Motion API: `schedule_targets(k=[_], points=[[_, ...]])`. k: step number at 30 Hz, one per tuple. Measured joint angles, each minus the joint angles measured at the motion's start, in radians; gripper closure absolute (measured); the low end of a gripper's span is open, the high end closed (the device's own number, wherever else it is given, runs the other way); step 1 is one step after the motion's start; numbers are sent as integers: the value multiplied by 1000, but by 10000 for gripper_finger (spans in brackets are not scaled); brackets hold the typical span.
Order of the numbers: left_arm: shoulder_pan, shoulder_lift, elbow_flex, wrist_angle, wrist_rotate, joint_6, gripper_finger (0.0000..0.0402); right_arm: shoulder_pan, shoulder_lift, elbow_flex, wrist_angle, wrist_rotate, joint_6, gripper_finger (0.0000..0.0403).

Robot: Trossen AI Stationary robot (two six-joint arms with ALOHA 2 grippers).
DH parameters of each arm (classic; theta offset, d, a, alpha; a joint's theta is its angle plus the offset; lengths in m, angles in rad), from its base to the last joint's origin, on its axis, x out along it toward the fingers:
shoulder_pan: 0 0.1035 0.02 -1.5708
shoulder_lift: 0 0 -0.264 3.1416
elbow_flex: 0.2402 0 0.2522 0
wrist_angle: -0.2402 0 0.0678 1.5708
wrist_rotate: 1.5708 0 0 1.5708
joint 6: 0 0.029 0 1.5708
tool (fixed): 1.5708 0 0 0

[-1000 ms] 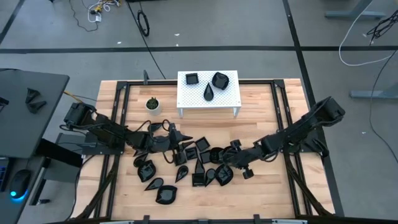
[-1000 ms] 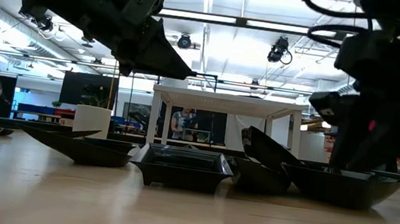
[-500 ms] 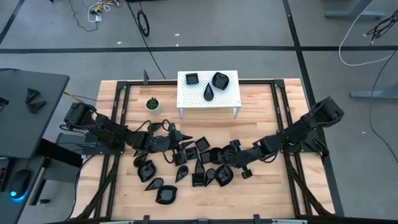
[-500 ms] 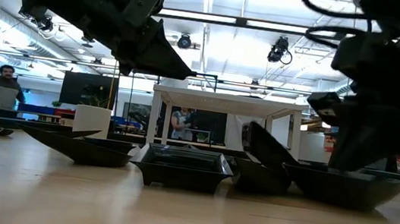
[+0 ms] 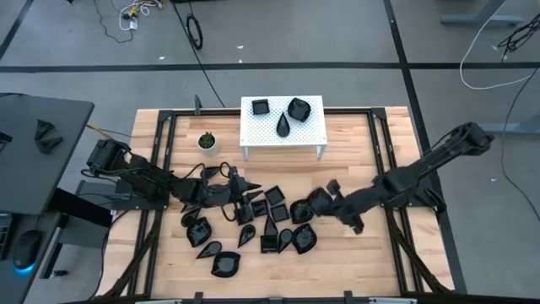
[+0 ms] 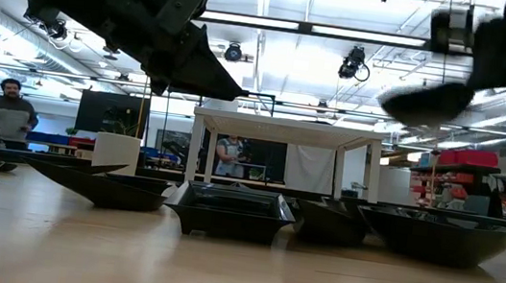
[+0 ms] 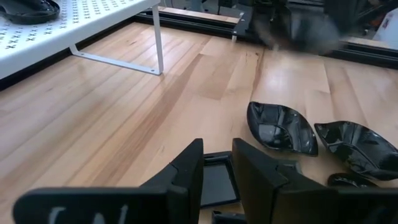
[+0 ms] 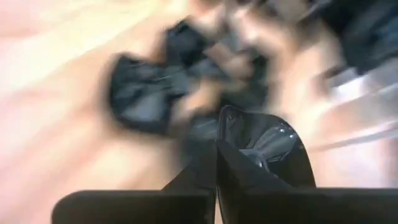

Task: Pick & Place Mini shaped plates
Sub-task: Stack the black plate on top of the black plate on the shelf

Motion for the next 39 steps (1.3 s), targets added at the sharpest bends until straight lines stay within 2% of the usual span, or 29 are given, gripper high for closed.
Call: schedule_targets(k=[3,5,7,11,14,17,20,26,31,39], points=[[4,0,0,0,-1,0,312,-65,-68,2,129,217,-268,395],[9,0,0,0,-1,0,312,-159,-97,2,215,264,-453,397],[14,0,0,1,-1,0,312,-283,-110,2,271,169,-577,400],[17,0,0,1,-1,0,312,-610,-93,2,308,-122,-711,401],[19,0,0,1,0,0,312,-806,-23,8,345,-279,-732,401],[27,0,0,1,0,1,312,-927,76,57,369,-390,-734,402],[36,0,0,1,11,10,312,-982,182,125,366,-431,-735,402],[43,0,0,3,19,5,312,-1013,323,208,358,-427,-754,402],[40,0,0,2,26,-12,312,-1027,358,215,354,-386,-769,385],[40,0,0,3,27,-13,312,-1063,361,215,347,-378,-754,363]])
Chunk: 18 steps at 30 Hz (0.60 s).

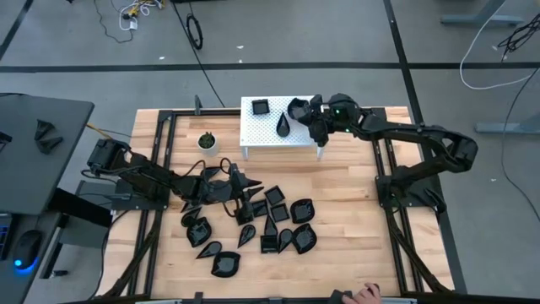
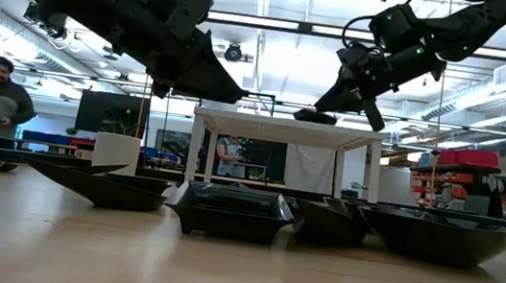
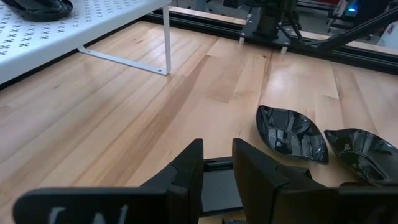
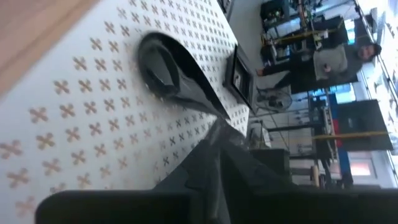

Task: Pick & Place Mini shaped plates
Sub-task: Stack the black plate on top of the black plate on the shelf

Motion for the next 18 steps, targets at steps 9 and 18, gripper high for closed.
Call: schedule_targets(k=[9,18], points=[[0,0,0,1,0,0,312,-4,-10,0,-1,139,-11,318],[0,0,0,1,0,0,312,21,-136,0,7,360,193,291]])
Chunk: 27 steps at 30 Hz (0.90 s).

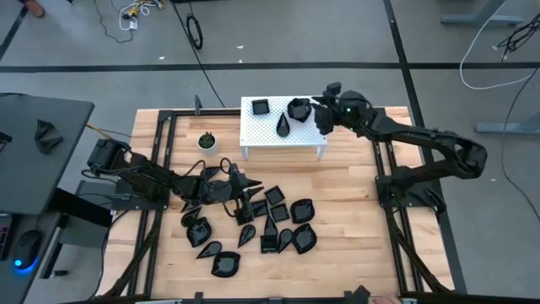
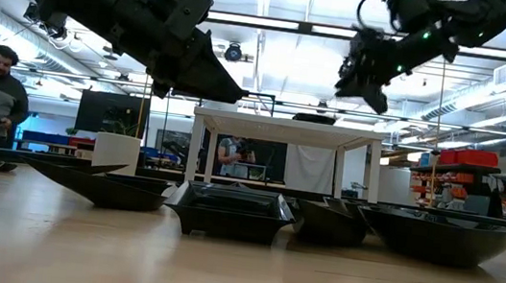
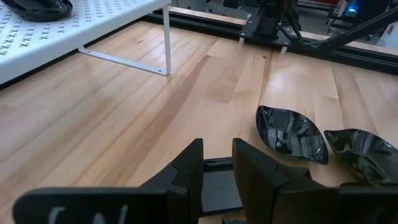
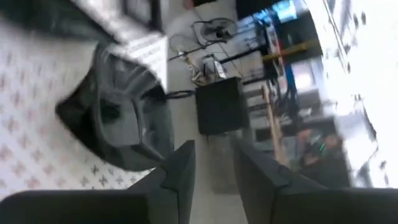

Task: Pick & Place Mini shaped plates
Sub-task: Stack the black plate on top of the black plate on the shelf

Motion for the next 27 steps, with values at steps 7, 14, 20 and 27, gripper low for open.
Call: schedule_targets(k=[7,14,20,27], points=[[0,0,0,3,0,0,312,7,-30,86,-280,-243,489,331],[15,0,0,17,0,1,312,13,165,381,-547,-239,782,387],[21,0,0,18,0,1,312,-29,377,577,-731,-190,831,393],[19,0,0,17,11,1,312,-55,467,643,-795,-19,874,388]])
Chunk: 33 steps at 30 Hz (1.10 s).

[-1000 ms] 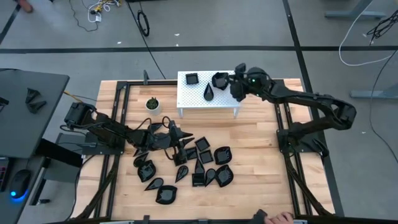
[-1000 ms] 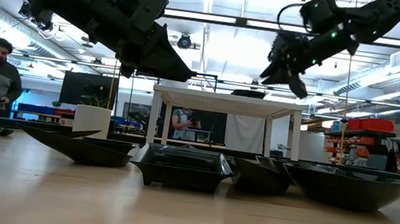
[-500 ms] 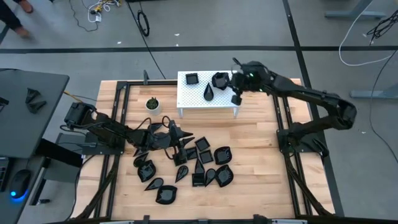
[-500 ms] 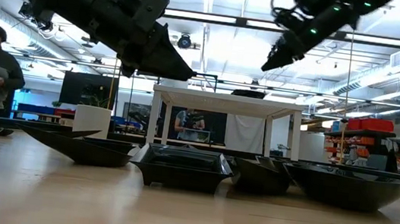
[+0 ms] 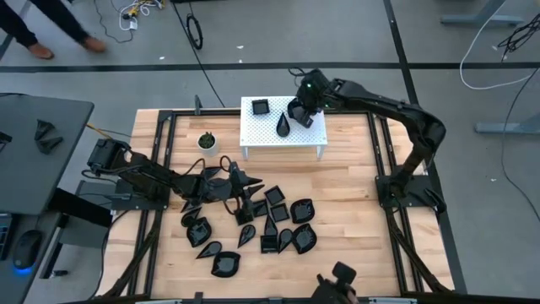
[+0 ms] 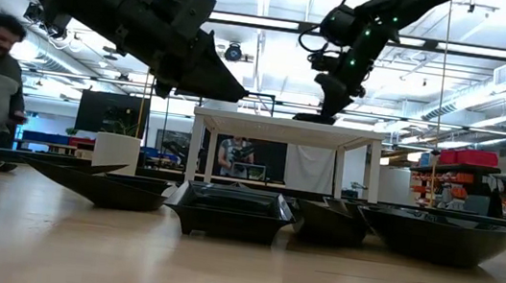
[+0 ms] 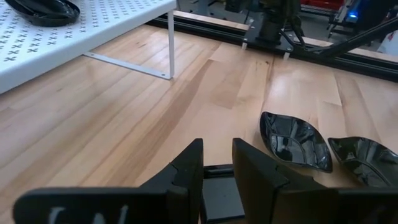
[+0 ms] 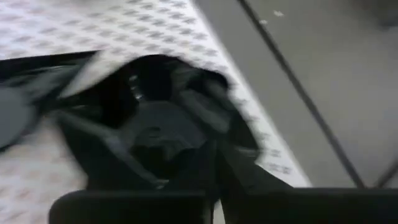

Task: Pick & Place Mini shaped plates
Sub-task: Stack the black plate on top of the black plate on the shelf

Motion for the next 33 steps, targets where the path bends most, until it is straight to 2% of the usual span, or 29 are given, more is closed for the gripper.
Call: schedule_targets(k=[4,11,14,20,23,31,33], points=[[0,0,0,0,1,0,312,-24,6,2,16,32,-28,394],[0,0,0,0,1,0,312,-43,1,2,205,23,-147,392],[0,0,0,0,1,0,312,-42,-39,2,172,18,-134,391],[0,0,0,0,1,-8,312,-78,-107,2,-105,12,-21,398],[0,0,0,-1,4,-26,312,-116,-99,2,-167,-46,0,399],[0,0,0,-1,4,-26,312,-137,-50,2,-38,-190,8,395],[0,0,0,-1,4,-26,312,-137,-33,1,-40,-185,9,395]])
